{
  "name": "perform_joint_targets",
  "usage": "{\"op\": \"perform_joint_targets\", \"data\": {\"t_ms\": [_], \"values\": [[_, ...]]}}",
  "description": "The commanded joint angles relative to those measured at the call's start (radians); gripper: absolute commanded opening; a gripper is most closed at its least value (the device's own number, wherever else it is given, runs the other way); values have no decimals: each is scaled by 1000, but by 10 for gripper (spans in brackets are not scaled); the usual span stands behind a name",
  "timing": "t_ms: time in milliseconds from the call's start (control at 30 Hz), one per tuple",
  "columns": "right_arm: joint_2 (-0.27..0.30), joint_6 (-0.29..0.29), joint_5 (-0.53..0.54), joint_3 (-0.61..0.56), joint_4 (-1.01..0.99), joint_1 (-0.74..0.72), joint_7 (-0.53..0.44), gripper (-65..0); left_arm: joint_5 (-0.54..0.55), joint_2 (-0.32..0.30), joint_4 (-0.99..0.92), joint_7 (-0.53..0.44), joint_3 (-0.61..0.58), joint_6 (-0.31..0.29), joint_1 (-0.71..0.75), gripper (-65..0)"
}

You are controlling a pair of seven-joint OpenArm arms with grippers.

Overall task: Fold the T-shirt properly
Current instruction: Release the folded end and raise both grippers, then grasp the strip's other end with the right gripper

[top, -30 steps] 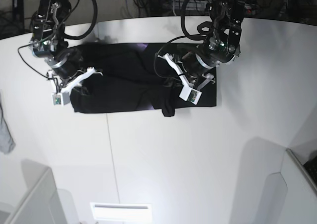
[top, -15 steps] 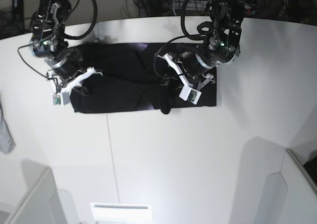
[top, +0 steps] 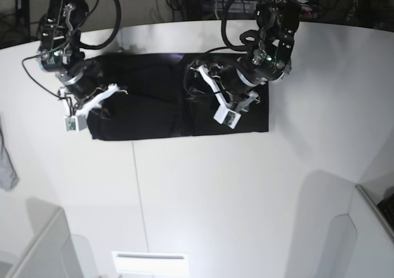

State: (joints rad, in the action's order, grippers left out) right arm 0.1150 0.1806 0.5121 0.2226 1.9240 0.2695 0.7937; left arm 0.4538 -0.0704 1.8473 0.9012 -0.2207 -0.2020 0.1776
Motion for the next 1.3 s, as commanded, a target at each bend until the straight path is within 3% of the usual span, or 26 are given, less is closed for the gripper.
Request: {"op": "perform_joint_targets", "data": {"t_ms": [0,100,167,233,300,333,400,567,667,800,867,1000,1167,1267], "values": [[9,1,9,5,15,-8,-21,-650,15,5,24,-20,-9,-4,-8,-222],[9,1,13,42,16,-6,-20,-650,15,5,62,-20,-10,-4,3,-227],[7,3,15,90,18,-6,-18,-650,15,1,90,-21,-3,-4,24,-285],[7,7,46,133,16,-6,-13,-650,15,-4,107,-23,31,-4,43,-426],[16,9,118,180,15,-11,34,-650,15,-19,107,-21,97,-4,66,-614],[18,9,156,202,13,-25,72,-650,15,-26,107,-24,137,-6,86,-650],[18,9,205,249,-1,-51,142,-614,15,-26,110,-27,214,-9,113,-650],[18,12,270,312,-87,-126,272,-312,15,-26,110,-30,427,-14,170,-650],[30,12,293,314,-171,-154,289,-210,15,-26,107,-30,551,-61,187,-650],[48,12,294,308,-266,-175,286,-204,4,-26,96,-30,722,-208,191,-650],[51,12,294,309,-289,-181,284,-204,3,-27,84,-30,771,-254,185,-650],[71,12,290,303,-301,-186,284,-204,-34,-58,53,-34,763,-277,176,-650],[84,17,290,303,-343,-186,290,-198,-89,-61,-42,-170,705,-279,161,-650],[87,73,290,303,-410,-187,287,-198,-111,-61,-99,-216,648,-276,150,-650]]}}
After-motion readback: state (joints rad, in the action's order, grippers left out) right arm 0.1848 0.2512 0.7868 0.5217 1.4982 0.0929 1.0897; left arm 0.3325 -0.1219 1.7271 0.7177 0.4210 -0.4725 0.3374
